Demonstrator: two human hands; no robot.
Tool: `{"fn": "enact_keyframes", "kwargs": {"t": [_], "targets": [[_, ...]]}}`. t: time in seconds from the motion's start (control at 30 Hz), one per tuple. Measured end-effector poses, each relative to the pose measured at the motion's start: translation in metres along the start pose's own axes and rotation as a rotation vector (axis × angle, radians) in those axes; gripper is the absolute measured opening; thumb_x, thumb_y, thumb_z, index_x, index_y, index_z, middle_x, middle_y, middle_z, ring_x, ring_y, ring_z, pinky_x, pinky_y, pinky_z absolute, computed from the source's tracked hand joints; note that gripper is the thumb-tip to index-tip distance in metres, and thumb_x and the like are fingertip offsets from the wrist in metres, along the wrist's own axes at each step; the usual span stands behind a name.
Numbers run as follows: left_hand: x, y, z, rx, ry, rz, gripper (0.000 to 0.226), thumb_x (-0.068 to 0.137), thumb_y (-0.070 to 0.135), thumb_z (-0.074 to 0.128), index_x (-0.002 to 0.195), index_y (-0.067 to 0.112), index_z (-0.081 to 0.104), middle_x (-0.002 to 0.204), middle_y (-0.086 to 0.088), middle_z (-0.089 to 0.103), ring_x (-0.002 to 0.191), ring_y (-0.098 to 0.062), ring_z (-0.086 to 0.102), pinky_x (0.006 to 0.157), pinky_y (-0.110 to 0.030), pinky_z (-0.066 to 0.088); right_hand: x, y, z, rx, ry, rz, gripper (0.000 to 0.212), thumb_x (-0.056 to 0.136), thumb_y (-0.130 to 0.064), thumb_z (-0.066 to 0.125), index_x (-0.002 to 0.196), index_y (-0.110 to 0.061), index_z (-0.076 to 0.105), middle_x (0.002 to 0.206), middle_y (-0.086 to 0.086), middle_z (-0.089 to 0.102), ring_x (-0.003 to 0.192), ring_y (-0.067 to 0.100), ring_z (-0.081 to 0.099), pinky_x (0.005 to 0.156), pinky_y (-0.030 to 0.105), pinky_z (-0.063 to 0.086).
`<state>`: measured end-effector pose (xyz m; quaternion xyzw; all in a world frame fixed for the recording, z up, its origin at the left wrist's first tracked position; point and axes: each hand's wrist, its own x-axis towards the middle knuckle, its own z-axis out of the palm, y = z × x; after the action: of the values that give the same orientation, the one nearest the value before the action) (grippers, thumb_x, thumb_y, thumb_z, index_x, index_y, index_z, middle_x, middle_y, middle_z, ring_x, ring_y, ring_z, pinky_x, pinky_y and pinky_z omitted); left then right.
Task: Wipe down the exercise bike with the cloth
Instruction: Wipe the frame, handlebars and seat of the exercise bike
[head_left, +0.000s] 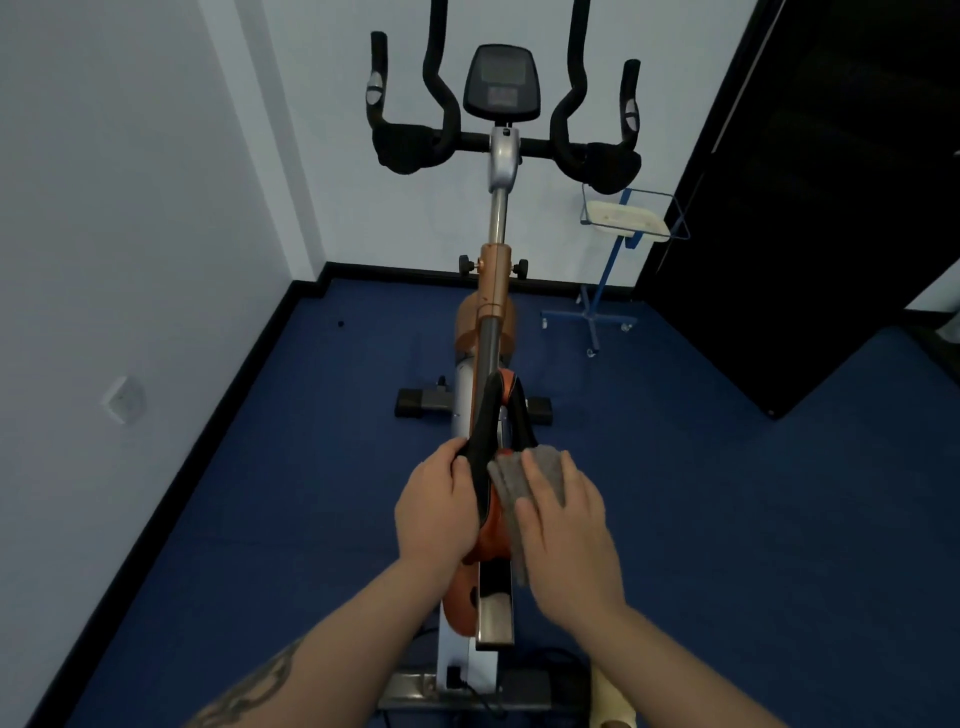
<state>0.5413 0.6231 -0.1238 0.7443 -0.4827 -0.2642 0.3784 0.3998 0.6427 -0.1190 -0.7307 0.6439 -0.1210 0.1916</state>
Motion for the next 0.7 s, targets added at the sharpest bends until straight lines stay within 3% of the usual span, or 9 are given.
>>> {"fn": "enact_keyframes", "kwargs": {"t": [0.07,0.17,0.23,0.33,0.4,0.5,0.6,0.67,0.7], "targets": [[0.002,0.001,0.000,0.012,0.001,-0.009,0.034,0.102,0.027,0.037,0.130,0.028,0.058,0.101,0.006,0.067,0.091,-0.013,0.062,0.079,-0.037,0.052,0.028,0.000,-0.008,0.142,-0.049,0.091,0.053,0.100,-0.050,0.018,0.153,-0.043,0.015,0.159,-0.002,0.022,0.141,0.022,0.030,0.105,0.042,0.038],[0.002,-0.001,-0.001,0.015,-0.007,0.004,0.035,0.102,0.026,0.038,0.130,0.028,0.058,0.099,0.004,0.067,0.090,-0.015,0.062,0.079,-0.038,0.052,0.055,-0.006,-0.016,0.210,-0.123,0.255,0.051,0.103,-0.046,0.019,0.153,-0.041,0.018,0.148,0.000,0.043,0.123,0.024,0.050,0.088,0.038,0.041],[0.003,-0.001,-0.002,0.007,-0.015,0.009,0.034,0.102,0.026,0.038,0.130,0.027,0.058,0.100,0.005,0.067,0.090,-0.015,0.062,0.080,-0.038,0.052,0.042,-0.012,-0.011,0.142,-0.068,0.254,0.051,0.102,-0.048,0.018,0.153,-0.041,0.016,0.153,0.000,0.036,0.129,0.024,0.043,0.094,0.041,0.042],[0.004,0.000,-0.002,-0.017,0.000,0.020,0.034,0.102,0.025,0.038,0.129,0.027,0.059,0.103,0.006,0.067,0.092,-0.013,0.062,0.079,-0.036,0.052,0.003,-0.013,0.007,0.000,0.108,0.087,0.055,0.098,-0.052,0.014,0.152,-0.043,0.015,0.162,-0.003,0.013,0.145,0.020,0.015,0.110,0.047,0.033],[0.003,0.000,-0.001,-0.039,0.010,0.033,0.033,0.102,0.025,0.039,0.128,0.027,0.059,0.104,0.006,0.067,0.092,-0.012,0.061,0.077,-0.032,0.049,-0.006,-0.007,0.011,0.075,0.193,-0.022,0.054,0.098,-0.051,0.020,0.151,-0.041,0.024,0.162,-0.005,0.012,0.147,0.017,0.008,0.114,0.043,0.025],[0.006,0.000,-0.003,-0.036,-0.036,0.025,0.034,0.103,0.027,0.038,0.132,0.026,0.056,0.107,0.008,0.064,0.094,-0.010,0.058,0.075,-0.029,0.044,0.002,0.004,0.008,0.413,0.231,-0.046,0.042,0.102,-0.036,0.044,0.144,-0.033,0.045,0.158,-0.006,0.027,0.146,0.012,0.017,0.119,0.034,0.018],[-0.004,-0.009,-0.008,-0.054,-0.100,0.050,0.037,0.105,0.029,0.036,0.139,0.027,0.050,0.113,0.019,0.054,0.100,0.003,0.050,0.078,-0.015,0.038,-0.008,0.017,0.008,0.731,0.250,-0.014,0.037,0.101,-0.027,0.051,0.138,-0.032,0.052,0.150,-0.016,0.040,0.141,-0.002,0.030,0.118,0.025,0.026],[-0.024,-0.019,-0.010,-0.162,-0.072,0.098,0.037,0.106,0.028,0.034,0.142,0.026,0.045,0.123,0.024,0.050,0.110,0.014,0.045,0.092,-0.005,0.033,-0.022,0.031,0.010,0.825,0.270,0.015,0.038,0.101,-0.030,0.049,0.139,-0.035,0.050,0.148,-0.022,0.042,0.137,-0.006,0.034,0.115,0.020,0.029],[-0.037,-0.026,-0.009,-0.201,-0.043,0.104,0.040,0.106,0.029,0.033,0.145,0.026,0.041,0.132,0.024,0.046,0.120,0.015,0.040,0.102,-0.007,0.029,-0.030,0.039,0.014,0.838,0.282,0.050,0.040,0.101,-0.032,0.047,0.140,-0.036,0.049,0.148,-0.023,0.042,0.137,-0.006,0.035,0.115,0.021,0.030]]}}
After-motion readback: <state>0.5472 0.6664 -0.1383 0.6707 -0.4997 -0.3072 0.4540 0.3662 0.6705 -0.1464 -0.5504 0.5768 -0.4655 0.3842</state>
